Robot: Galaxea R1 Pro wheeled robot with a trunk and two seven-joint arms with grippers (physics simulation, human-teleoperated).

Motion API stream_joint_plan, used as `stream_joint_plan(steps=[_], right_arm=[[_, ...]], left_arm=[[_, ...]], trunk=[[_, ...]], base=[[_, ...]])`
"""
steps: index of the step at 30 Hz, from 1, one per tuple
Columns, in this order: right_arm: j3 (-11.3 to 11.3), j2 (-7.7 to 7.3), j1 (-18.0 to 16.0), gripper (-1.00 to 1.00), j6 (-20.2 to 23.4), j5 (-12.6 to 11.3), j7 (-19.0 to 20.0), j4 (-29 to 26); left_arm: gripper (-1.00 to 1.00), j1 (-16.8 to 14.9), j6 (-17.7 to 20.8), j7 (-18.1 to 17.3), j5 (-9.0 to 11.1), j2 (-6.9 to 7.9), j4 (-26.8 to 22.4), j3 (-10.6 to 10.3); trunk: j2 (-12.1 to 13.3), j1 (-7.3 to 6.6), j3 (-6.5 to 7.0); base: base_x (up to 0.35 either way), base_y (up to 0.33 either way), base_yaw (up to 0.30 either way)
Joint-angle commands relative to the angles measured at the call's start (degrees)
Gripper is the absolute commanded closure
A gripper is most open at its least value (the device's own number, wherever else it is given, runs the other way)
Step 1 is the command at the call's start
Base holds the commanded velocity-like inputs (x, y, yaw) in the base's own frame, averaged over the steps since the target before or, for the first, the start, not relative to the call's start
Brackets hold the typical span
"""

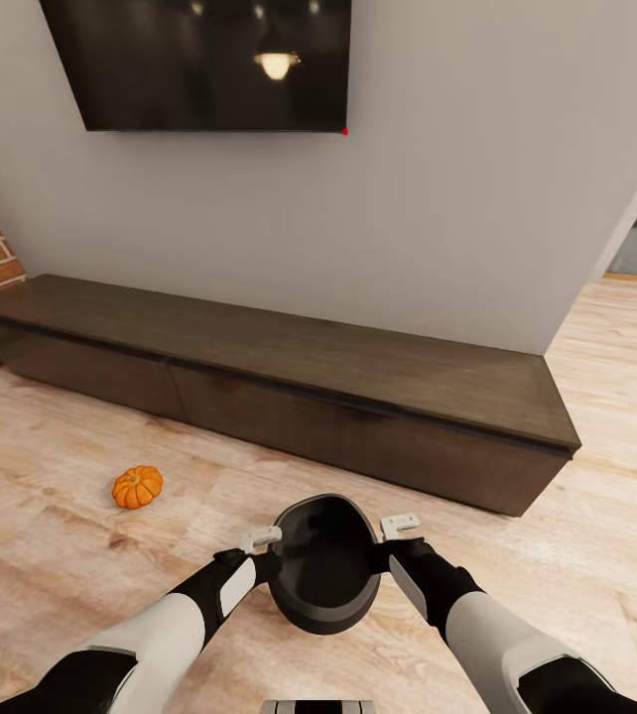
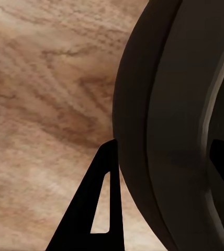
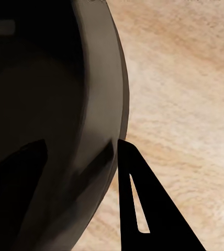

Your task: Place each of the two pumpkins and all three candles from the living room inside a cabinet in the living room (use any cabinet), then make sure every cabinet is closed, and position the cauldron so it is next to a table in the living room.

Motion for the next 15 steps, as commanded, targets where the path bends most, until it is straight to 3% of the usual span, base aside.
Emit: stream_joint_plan(steps=[1,15], right_arm=[[0.5,-0.05,0.0,1.00,0.3,-0.1,-0.6,-0.1],[0.5,-0.06,0.0,1.00,0.4,-0.1,-0.6,-0.2]], left_arm=[[1.00,0.0,0.3,0.4,0.2,0.00,-0.1,-0.3],[1.00,0.0,0.3,0.4,0.2,0.00,-0.1,-0.3]], trunk=[[0.0,-0.01,-0.05],[0.0,-0.01,-0.05]], base=[[0.000,0.000,0.000],[0.000,0.000,0.000]])
